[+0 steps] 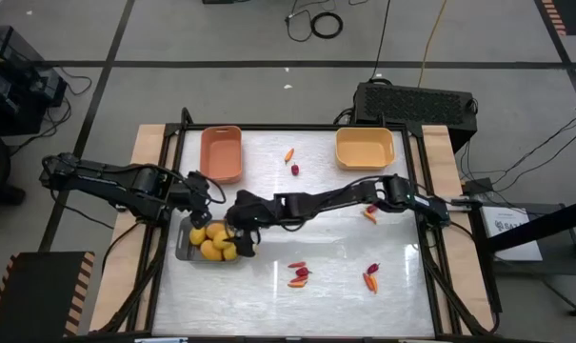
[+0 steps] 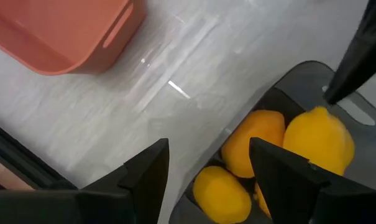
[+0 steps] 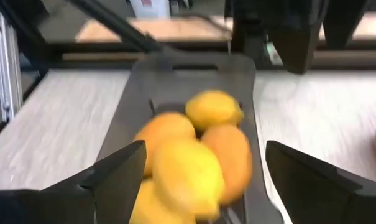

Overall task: Sort produce into baskets
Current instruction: Put the red bell pepper into the orange bin

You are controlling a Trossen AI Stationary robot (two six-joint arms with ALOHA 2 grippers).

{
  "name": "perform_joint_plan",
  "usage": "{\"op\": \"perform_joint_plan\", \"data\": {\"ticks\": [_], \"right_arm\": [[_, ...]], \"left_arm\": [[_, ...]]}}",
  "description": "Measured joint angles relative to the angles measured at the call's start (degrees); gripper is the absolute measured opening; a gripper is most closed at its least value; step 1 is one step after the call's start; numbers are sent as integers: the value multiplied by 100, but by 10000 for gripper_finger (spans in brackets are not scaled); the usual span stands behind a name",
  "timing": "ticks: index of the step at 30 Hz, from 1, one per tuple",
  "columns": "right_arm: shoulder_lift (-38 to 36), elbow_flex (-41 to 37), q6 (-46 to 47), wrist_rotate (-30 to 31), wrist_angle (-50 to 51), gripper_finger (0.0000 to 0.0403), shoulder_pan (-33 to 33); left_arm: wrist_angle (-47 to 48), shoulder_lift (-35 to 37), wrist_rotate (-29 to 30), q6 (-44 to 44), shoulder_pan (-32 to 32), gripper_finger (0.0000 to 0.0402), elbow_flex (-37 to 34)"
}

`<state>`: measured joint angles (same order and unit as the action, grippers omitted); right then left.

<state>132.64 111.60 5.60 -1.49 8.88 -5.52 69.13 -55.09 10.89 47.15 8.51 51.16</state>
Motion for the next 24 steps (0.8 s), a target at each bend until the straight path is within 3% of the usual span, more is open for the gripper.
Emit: {"op": "perform_joint_plan", "data": {"ticks": [7,11,17,24], "right_arm": [[-10,1452,-371,-14,2930,324,3],[-25,2112,-597,-5,4827,324,59],[-190,2204,-627,439,6671,313,96],[-768,1996,-420,746,7796,288,56]], "left_arm": [[-278,0,97,-296,0,228,0],[-1003,-2,159,-621,0,228,-4],[-2878,-325,159,-1628,0,227,-4],[-4378,-1528,-358,-2374,-89,227,9]]}}
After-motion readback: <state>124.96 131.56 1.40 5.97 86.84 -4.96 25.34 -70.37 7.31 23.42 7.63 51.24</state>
